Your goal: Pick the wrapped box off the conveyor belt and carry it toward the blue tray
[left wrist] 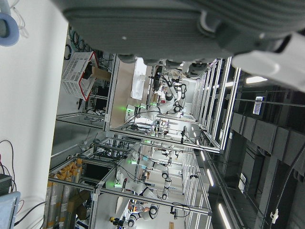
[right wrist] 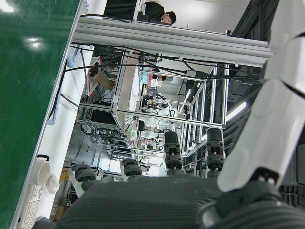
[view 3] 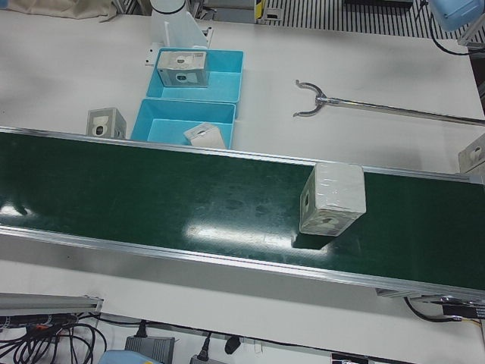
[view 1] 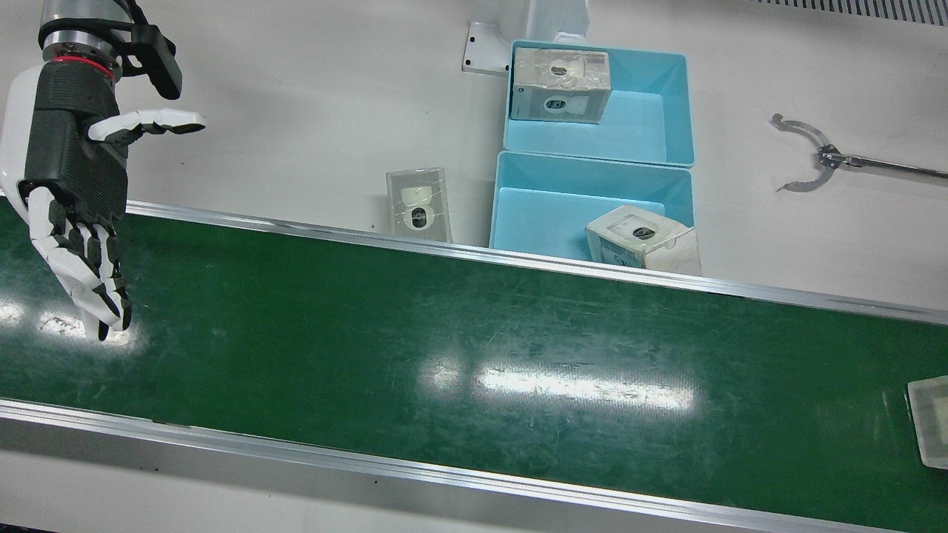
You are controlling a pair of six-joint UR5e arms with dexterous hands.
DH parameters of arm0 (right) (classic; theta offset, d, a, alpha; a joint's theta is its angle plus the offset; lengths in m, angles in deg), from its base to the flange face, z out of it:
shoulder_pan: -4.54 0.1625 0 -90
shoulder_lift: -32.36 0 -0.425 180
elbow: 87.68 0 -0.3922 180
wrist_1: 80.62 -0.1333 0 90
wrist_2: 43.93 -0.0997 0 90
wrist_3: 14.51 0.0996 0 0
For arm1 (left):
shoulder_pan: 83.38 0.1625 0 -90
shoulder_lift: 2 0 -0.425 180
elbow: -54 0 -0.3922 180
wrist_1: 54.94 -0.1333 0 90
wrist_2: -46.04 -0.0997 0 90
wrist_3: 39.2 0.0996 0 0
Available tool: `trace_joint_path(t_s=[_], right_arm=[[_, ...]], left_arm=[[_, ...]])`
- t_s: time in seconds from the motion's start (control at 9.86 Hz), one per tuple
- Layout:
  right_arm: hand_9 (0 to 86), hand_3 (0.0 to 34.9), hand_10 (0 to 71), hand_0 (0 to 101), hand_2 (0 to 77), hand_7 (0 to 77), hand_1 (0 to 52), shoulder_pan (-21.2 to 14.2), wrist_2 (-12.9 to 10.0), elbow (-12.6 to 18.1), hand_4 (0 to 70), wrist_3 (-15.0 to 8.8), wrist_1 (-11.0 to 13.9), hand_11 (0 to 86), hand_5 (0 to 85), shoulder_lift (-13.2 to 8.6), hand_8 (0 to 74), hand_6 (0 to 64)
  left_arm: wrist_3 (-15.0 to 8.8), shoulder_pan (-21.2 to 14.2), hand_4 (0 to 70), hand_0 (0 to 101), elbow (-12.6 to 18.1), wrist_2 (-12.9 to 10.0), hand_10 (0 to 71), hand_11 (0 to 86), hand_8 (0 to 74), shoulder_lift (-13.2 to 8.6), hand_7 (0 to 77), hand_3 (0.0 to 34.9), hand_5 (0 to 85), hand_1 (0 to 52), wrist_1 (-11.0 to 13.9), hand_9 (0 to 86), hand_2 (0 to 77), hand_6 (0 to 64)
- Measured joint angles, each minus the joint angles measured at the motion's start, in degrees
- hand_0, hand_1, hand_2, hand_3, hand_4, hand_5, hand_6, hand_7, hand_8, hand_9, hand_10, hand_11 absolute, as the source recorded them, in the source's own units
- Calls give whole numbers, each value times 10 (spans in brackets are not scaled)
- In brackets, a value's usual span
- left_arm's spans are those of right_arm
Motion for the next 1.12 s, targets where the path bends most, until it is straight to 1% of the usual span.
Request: trace_joint_path(t_s=[0.1, 0.51, 0.61, 0.71, 0.81, 0.91, 1.01, 1.12], right_arm=[[71, 299, 33, 397, 136, 196, 93, 0, 0, 0, 71, 0, 0, 49, 202, 0, 16, 0], [71, 299, 33, 399, 142, 196, 93, -8, 2, -1, 65, -6, -1, 49, 191, -2, 16, 0], [60, 300, 33, 401, 125, 175, 93, -10, 2, -2, 38, -8, 0, 49, 158, -2, 11, 0], [60, 300, 33, 401, 125, 175, 93, -10, 3, -4, 38, -8, 1, 49, 158, -3, 11, 0], [60, 300, 16, 411, 120, 158, 104, -8, 7, -6, 33, -9, 2, 49, 147, -3, 11, 0], [60, 300, 16, 411, 120, 158, 104, -2, 13, -6, 33, -10, 3, 49, 147, -3, 11, 0], [44, 300, 16, 413, 125, 158, 120, 4, 17, -7, 0, -11, 3, 44, 115, -3, 11, 0], [54, 300, 16, 415, 131, 158, 120, 10, 19, -7, 0, -12, 4, 38, 115, -3, 11, 0]], left_arm=[[0, 0, 0, 0, 0, 0, 0, 0, 0, 0, 5, 0, 5, 0, 0, 5, 11, 0], [0, 0, 0, 0, 0, 0, 5, 0, 5, 0, 5, 0, 5, 0, 0, 0, 11, 0], [0, 0, 0, 0, 0, 0, 5, 0, 0, 0, 5, 0, 5, 0, 0, 5, 5, 0], [0, 0, 0, 0, 0, 0, 0, 0, 0, 0, 5, 0, 5, 0, 0, 5, 5, 0], [0, 0, 0, 0, 0, 0, 0, 0, 5, 0, 5, 0, 5, 0, 0, 5, 11, 0], [0, 0, 0, 0, 0, 0, 0, 0, 5, 0, 5, 0, 5, 0, 0, 5, 11, 0], [0, 0, 0, 0, 0, 0, 5, 0, 0, 0, 5, 0, 5, 0, 0, 5, 11, 0], [0, 0, 0, 0, 0, 0, 5, 0, 5, 0, 5, 0, 5, 0, 0, 5, 11, 0]])
